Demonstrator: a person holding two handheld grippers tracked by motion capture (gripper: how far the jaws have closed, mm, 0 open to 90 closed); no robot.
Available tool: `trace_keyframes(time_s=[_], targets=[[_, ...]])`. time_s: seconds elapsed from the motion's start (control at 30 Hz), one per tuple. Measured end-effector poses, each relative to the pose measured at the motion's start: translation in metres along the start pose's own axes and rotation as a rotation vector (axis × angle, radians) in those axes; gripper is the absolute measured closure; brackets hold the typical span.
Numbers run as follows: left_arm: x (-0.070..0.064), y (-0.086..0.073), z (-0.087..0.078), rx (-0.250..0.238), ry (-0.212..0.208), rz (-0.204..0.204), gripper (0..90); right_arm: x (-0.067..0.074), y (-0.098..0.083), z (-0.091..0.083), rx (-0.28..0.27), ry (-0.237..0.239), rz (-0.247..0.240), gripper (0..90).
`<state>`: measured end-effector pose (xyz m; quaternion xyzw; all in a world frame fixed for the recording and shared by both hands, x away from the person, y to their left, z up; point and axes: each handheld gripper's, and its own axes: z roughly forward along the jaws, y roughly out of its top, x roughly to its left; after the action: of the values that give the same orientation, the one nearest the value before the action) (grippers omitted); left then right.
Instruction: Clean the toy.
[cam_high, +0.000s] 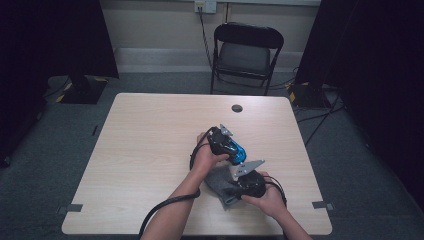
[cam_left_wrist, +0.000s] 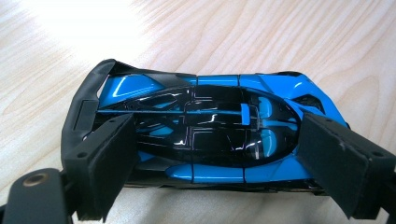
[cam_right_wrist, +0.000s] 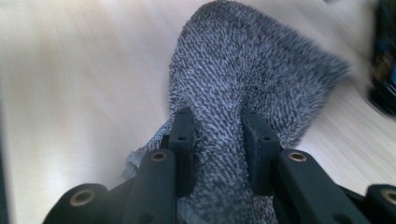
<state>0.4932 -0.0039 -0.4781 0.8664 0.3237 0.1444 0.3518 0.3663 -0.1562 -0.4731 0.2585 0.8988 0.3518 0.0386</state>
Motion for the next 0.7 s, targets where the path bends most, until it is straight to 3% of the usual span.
trace_keyframes(time_s=[0.1,0.17,0.7], targets=[[0.0,0.0,0.0,-0.001,0.0,0.0,12.2,-0.013,-0.004,-0.001,-0.009,0.009,0.067,69.0],[0.0,0.0,0.0,0.001,0.0,0.0,12.2,-0.019,-0.004,-0.004,0.001,-0.021,0.075,68.9],[0.0,0.0,0.0,-0.005,0.0,-0.002,12.2,-0.049,-0.02,-0.023,-0.007,-0.064,0.196,69.2]])
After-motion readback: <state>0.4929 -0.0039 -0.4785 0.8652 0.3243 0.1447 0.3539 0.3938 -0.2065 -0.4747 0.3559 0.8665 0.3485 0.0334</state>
